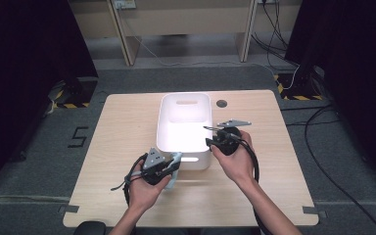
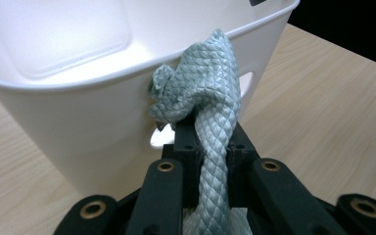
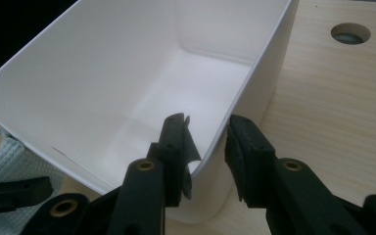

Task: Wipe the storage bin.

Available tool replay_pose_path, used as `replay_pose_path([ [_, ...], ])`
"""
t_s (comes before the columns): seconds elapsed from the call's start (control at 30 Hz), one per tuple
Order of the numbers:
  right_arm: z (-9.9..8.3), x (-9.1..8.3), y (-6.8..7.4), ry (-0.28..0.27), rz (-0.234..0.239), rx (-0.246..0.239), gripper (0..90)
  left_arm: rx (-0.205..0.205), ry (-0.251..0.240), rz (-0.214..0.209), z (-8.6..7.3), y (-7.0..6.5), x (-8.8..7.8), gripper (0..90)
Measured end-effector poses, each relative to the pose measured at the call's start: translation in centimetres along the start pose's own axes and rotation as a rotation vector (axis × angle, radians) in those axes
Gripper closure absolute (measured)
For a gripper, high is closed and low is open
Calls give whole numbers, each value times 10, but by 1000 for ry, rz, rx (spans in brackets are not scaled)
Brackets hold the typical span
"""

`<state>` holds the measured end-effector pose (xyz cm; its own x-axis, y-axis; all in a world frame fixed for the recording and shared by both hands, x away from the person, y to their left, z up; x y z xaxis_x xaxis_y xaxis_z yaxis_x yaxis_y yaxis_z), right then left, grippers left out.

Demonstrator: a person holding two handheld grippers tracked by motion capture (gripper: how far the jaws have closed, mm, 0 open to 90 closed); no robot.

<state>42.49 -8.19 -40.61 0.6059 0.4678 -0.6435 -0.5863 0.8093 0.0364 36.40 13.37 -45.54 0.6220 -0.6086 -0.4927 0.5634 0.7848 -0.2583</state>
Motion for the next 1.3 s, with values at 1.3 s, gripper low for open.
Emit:
replay_pose_path([
  [1.3,0,0,0,0,0,4,688,-18,45,20,-24,2,23,799],
])
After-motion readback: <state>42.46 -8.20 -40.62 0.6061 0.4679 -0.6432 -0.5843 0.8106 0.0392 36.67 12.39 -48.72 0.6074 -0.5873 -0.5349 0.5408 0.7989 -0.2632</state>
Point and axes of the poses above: each handheld gripper's, and its own axes: x roughly forward along the jaws, z roughly out of its top, y roughly to its left, the point moved 3 cm from there along x, roughly forward along the jaws, and after that the axes turned 11 degrees about -x, right-handed, at the moved point
